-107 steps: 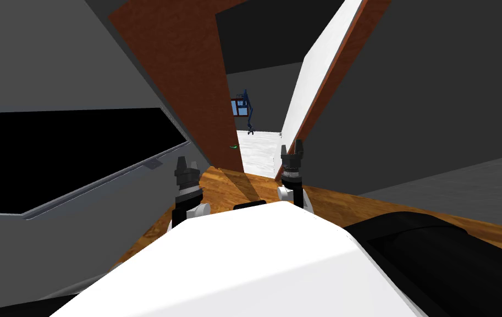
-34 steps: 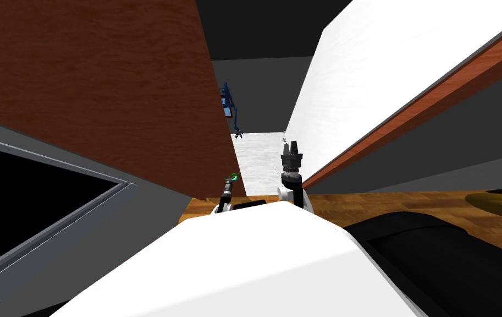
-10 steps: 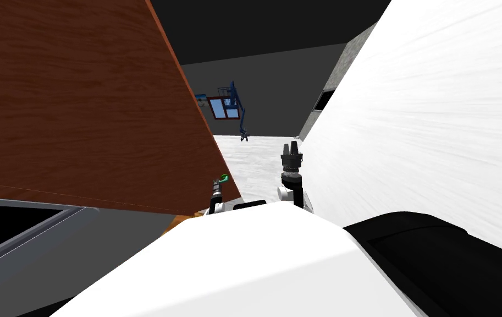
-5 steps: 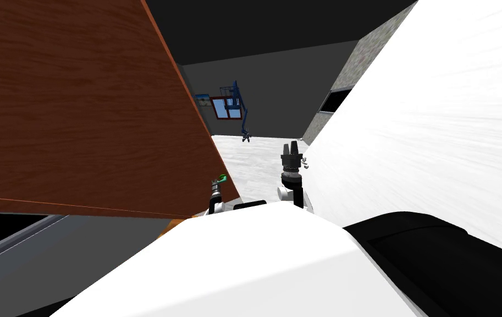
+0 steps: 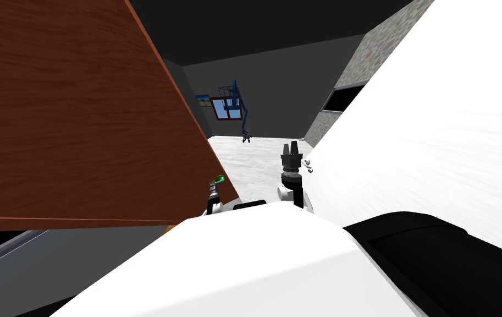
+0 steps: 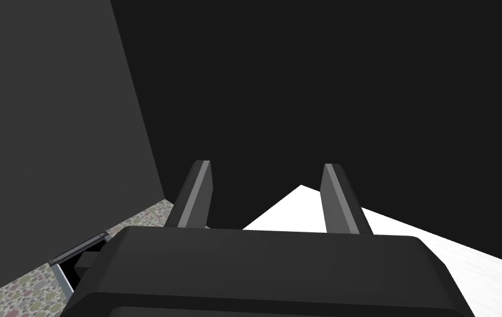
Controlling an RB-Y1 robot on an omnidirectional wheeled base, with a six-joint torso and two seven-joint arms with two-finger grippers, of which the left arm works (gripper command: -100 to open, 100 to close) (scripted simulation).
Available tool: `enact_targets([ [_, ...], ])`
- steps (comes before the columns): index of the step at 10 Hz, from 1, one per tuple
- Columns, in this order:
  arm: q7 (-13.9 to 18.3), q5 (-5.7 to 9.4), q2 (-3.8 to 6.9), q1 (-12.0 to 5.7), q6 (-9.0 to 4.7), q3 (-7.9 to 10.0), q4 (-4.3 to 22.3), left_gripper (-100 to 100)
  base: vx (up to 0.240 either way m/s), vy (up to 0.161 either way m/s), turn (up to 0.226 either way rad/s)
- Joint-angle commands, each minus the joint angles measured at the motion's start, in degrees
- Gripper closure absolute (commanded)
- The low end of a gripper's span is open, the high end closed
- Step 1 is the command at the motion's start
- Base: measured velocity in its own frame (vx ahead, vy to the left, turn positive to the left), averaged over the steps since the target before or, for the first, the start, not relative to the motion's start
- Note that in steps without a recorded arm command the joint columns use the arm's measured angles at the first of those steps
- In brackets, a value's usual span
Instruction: Push the door open
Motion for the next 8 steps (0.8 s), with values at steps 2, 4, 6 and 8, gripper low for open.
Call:
enact_targets([
  [2, -0.35, 0.52, 0.86, 0.62, 0.26, 1.1, -1.78, 100, 0.13, -0.015, 0.009],
  [4, -0.52, 0.8, 1.11, 0.62, 0.23, 1.62, -1.76, 100, 0.16, -0.023, 0.049],
  [6, -0.97, 1.57, 1.65, 0.63, 0.15, 3.03, -1.69, 100, 0.176, -0.028, 0.037],
  [8, -1.36, 2.23, 1.94, 0.63, 0.08, 4.25, -1.64, 100, 0.213, -0.034, 0.067],
])
